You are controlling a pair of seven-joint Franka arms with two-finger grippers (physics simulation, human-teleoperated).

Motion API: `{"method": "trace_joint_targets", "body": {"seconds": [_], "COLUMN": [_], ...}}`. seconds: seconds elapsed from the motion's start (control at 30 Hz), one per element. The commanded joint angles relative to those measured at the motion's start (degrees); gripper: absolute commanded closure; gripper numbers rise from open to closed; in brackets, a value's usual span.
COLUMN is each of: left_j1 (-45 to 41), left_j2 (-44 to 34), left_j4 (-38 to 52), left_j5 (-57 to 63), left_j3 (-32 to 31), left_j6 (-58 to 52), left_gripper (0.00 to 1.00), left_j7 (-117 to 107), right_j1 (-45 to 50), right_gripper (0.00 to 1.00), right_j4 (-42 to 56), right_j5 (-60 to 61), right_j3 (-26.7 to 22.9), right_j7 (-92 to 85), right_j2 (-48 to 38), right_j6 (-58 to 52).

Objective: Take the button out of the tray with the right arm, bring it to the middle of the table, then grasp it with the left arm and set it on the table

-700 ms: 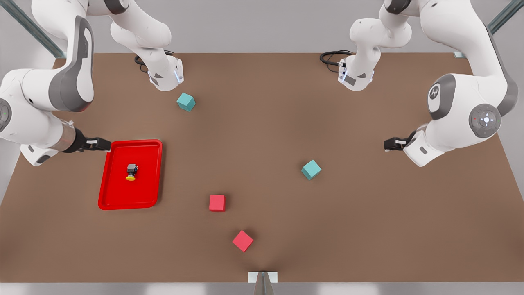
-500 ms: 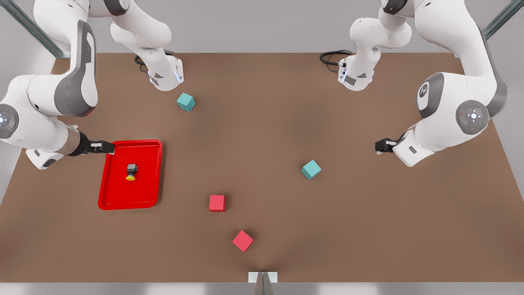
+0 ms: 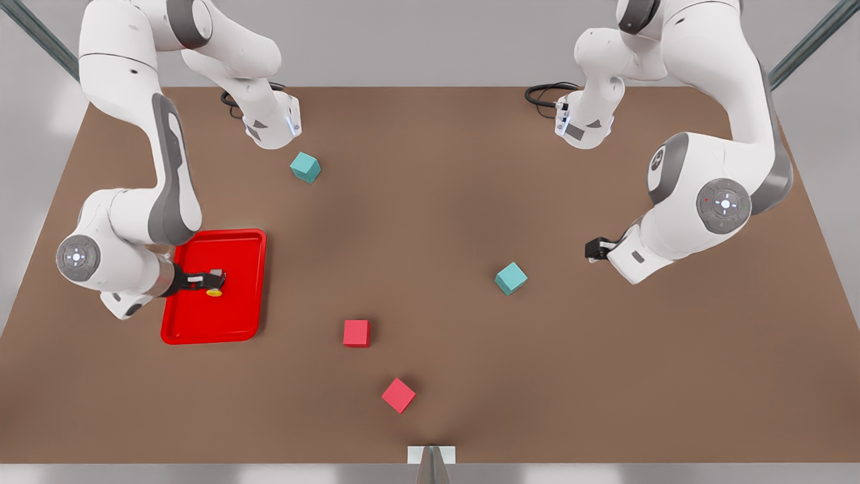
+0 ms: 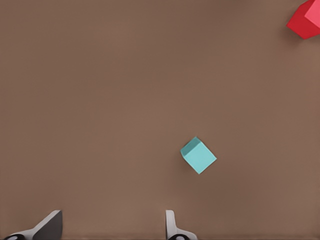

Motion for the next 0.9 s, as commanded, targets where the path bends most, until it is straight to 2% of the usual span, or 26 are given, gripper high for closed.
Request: {"method": "trace_joint_targets", "body": {"seconds": [0.0, 0.07, 0.2, 0.4, 0.67, 0.8, 0.87], "left_j1": [-0.17, -0.35, -0.70, -0.78, -1.49, -2.02, -2.10], "left_j2": [-0.14, -0.14, -0.14, -0.14, -0.05, 0.04, 0.13], "left_j4": [0.14, 0.14, 0.05, 0.05, -0.04, -0.13, -0.13], "left_j5": [0.14, 0.32, 0.32, 0.32, 1.81, 1.81, 1.81], "left_j3": [-0.01, -0.01, -0.01, -0.01, -0.01, -0.01, 0.08], "left_j6": [-0.44, -0.44, -0.52, -0.70, -0.44, 0.18, 0.27], "left_gripper": [0.00, 0.00, 0.00, 0.00, 0.00, 0.00, 0.00], "left_j7": [-5.04, -5.13, -6.18, -6.18, -6.10, -6.18, -6.18], "right_j1": [0.09, 0.87, 0.88, -0.88, -6.42, -10.64, -10.37], "right_gripper": [0.00, 0.00, 0.00, 0.00, 0.00, 0.00, 0.00], "right_j4": [0.89, -1.65, -14.84, -15.99, -15.55, -15.99, -19.94], "right_j5": [-0.07, -0.43, -0.34, -1.83, -1.83, -1.83, -1.83], "right_j3": [0.03, 0.03, 1.43, 1.34, 1.43, 1.43, 1.43], "right_j7": [-0.80, -0.71, -0.71, -1.77, -8.97, -19.70, -20.05], "right_j2": [0.48, 0.04, -6.73, -4.62, 2.94, 5.40, 2.68], "right_j6": [6.62, 8.46, 16.29, 17.78, 21.74, 22.62, 22.71]}}
